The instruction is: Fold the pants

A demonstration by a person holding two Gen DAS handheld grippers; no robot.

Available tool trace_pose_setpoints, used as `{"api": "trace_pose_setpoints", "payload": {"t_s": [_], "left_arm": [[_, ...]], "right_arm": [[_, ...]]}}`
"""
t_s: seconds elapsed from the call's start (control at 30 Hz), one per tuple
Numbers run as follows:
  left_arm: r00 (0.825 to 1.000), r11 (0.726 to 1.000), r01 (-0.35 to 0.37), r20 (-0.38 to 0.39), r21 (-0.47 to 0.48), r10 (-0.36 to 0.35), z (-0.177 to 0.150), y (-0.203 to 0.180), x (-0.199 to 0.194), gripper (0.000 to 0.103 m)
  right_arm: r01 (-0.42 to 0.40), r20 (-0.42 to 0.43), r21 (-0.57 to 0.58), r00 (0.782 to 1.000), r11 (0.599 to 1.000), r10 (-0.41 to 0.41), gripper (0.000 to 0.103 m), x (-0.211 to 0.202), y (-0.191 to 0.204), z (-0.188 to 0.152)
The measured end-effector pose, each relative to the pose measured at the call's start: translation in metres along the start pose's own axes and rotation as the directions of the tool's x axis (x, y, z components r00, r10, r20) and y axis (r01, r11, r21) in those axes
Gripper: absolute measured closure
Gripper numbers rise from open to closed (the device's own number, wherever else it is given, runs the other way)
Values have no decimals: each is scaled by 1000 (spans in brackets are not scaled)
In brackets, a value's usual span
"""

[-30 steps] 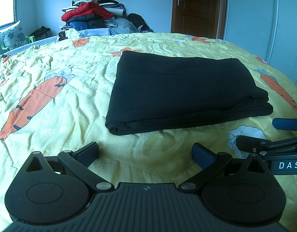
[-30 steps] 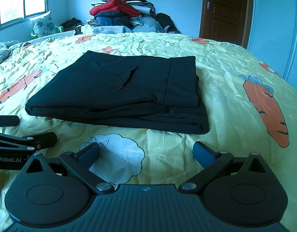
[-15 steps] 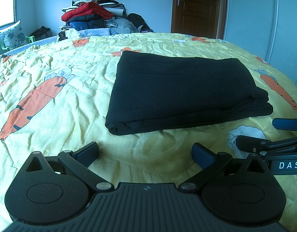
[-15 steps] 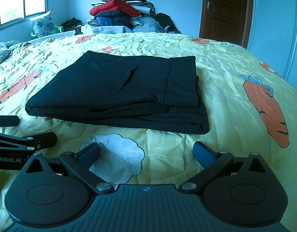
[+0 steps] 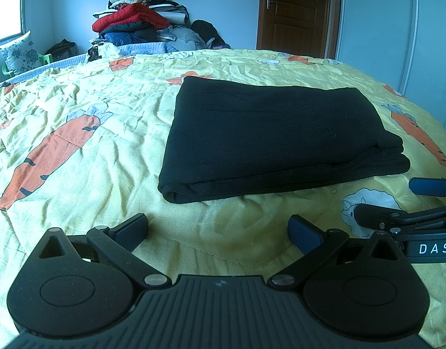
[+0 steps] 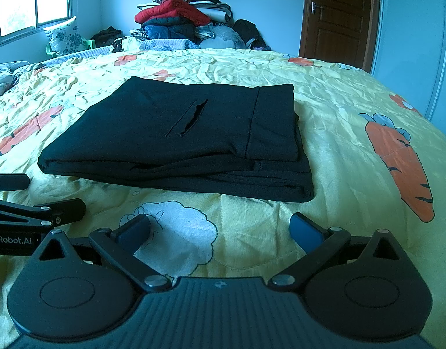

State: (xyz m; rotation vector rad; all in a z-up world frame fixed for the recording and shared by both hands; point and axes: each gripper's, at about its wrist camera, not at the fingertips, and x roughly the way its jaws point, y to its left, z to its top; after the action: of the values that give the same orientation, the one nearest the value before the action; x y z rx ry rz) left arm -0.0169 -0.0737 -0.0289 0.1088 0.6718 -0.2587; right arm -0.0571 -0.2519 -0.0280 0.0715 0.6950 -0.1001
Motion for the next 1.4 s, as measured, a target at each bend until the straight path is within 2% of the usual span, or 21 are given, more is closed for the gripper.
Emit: {"api": "trace_pose_setpoints", "payload": {"t_s": [1.07,1.2,1.4], "left_arm": [[1000,1000,7,-11,-15,-7,3,3,0,0],[999,999,-46,-21,-27,45,6,4,-3,0],[992,992,-121,24,21,121,14,0,-15,0]], "right_arm": [[3,0,-1,1000,1000,-3,0,0,1,0],[9,-3,-3,1000,1000,-9,0,-1,1,1],[37,18,-15,999,999,-37,0,-10,6,5]]}}
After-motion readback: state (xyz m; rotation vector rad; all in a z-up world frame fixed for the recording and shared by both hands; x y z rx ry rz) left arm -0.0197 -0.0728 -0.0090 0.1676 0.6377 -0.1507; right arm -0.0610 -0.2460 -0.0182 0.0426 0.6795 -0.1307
